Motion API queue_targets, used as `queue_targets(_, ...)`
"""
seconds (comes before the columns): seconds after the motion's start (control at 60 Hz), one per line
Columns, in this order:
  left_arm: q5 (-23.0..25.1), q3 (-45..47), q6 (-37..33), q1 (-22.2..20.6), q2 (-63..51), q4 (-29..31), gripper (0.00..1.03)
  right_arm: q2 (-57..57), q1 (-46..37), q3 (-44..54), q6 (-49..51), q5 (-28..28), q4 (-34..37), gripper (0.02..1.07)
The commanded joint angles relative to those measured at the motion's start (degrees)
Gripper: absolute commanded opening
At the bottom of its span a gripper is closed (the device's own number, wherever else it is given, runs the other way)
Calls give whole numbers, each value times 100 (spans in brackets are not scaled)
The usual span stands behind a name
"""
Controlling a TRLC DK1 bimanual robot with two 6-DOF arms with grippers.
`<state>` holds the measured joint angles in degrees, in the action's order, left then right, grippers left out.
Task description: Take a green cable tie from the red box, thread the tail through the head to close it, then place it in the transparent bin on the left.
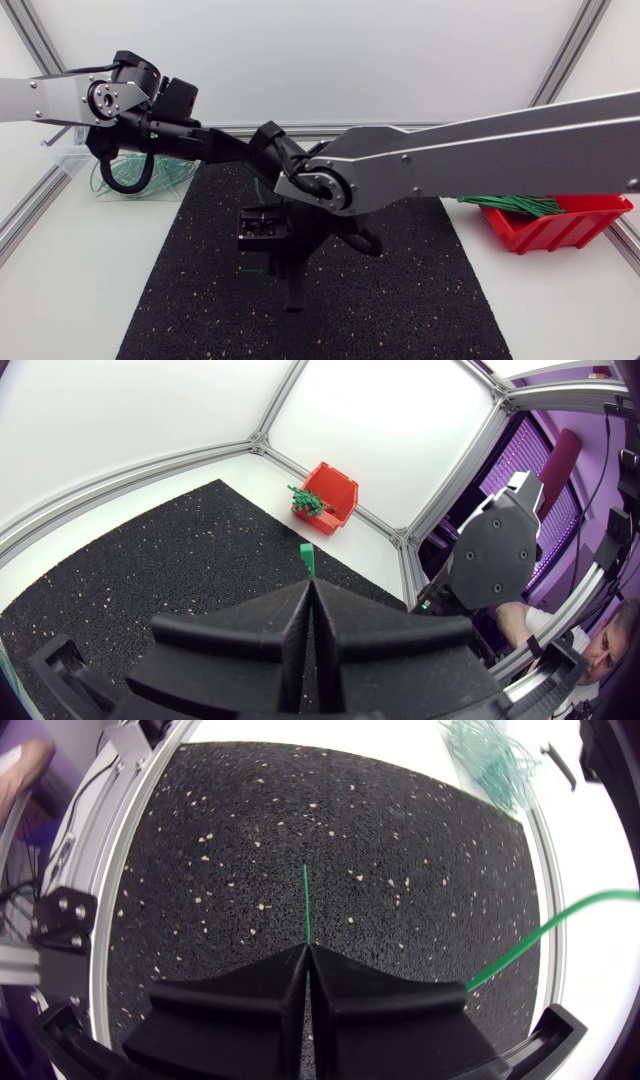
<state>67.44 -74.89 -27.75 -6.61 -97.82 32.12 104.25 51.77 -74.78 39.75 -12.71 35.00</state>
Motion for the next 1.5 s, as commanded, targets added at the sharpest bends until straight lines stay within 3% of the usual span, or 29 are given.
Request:
queue_targets(0.0, 24, 238, -161, -139, 272, 49, 4, -80, -106, -80, -978, -126, 261, 7)
queue_targets(0.383, -381, 502, 604, -1000, 1195, 40, 4, -1249, -448, 104, -3263, -1392, 1483, 7)
queue_targets(0.6, -469, 651, 991, -1053, 1301, -311, 4, -1592, -448, -195, -4230, -1770, 2353, 7)
queue_targets(0.717, -469, 880, 1395, -1158, 1397, -786, 4, -1723, -642, -344, -4915, -2385, 2819, 7)
queue_targets(0.85, -513, 1284, 2133, -1255, 1652, -1691, 4, -1934, -958, -335, -5513, -3141, 2960, 7)
queue_targets(0.95, -521, 1688, 2968, -1281, 1925, -2711, 4, -2057, -1160, -397, -6040, -3651, 2977, 7)
queue_targets(1.1, -548, 2128, 3847, -1334, 2320, -3704, 4, -2216, -1301, -625, -6506, -4082, 3276, 7)
queue_targets(1.483, -882, 2849, 4726, -1694, 3076, -4398, 4, -2673, -1389, -994, -8123, -4644, 3557, 7)
